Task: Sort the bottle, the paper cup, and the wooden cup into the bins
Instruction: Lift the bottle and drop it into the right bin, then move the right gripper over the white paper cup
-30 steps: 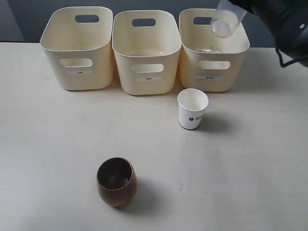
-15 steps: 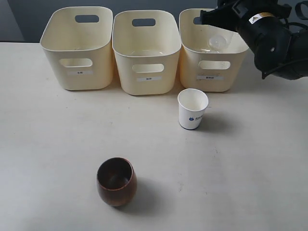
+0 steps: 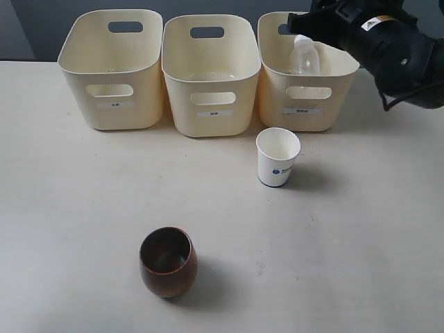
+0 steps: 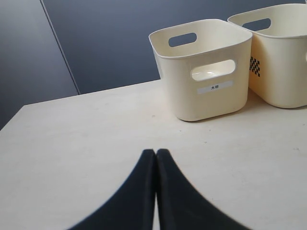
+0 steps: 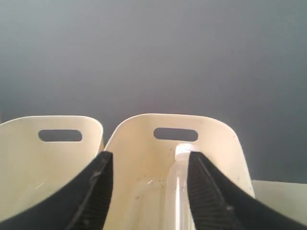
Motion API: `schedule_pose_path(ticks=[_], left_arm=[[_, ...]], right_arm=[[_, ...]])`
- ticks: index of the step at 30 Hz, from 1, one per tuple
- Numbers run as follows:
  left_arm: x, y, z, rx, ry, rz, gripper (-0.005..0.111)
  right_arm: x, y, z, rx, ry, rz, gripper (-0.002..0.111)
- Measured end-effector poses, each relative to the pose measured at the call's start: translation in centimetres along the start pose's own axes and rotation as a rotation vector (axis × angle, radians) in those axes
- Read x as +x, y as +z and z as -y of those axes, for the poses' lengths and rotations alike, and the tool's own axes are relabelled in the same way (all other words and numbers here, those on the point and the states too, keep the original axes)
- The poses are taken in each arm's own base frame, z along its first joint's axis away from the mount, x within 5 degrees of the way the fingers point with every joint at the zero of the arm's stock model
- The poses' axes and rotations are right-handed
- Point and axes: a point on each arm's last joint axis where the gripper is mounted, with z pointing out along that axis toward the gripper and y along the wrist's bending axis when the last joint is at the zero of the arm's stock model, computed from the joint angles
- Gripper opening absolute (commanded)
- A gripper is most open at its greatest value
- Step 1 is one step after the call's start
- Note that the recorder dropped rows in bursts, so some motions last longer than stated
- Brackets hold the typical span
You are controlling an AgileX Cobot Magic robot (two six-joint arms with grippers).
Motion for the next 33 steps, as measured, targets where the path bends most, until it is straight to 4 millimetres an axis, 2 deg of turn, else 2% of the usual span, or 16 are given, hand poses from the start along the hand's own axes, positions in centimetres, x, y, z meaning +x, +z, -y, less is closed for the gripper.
schedule_pose_path(ticks=[4,11,22,33], left_arm=[[0.0,0.0,0.0,0.0,0.0,0.0,0.0],[0.0,0.0,0.0,0.0,0.0,0.0,0.0],[0.0,0.0,0.0,0.0,0.0,0.0,0.0],[0.0,0.0,0.0,0.0,0.0,0.0,0.0]], right_arm=[[-1.7,-1.8,-0.4,-0.065,0.022,-0.06,0.045],[-2.6,-4.9,-1.2,-0.207,0.029,-0.268,0.045],[0.6,-7.1,-2.7,-0.376,0.093,-0.686,0.045],[1.6,-7.4,-2.9,-0.404,0.093,-0.782,0.045]])
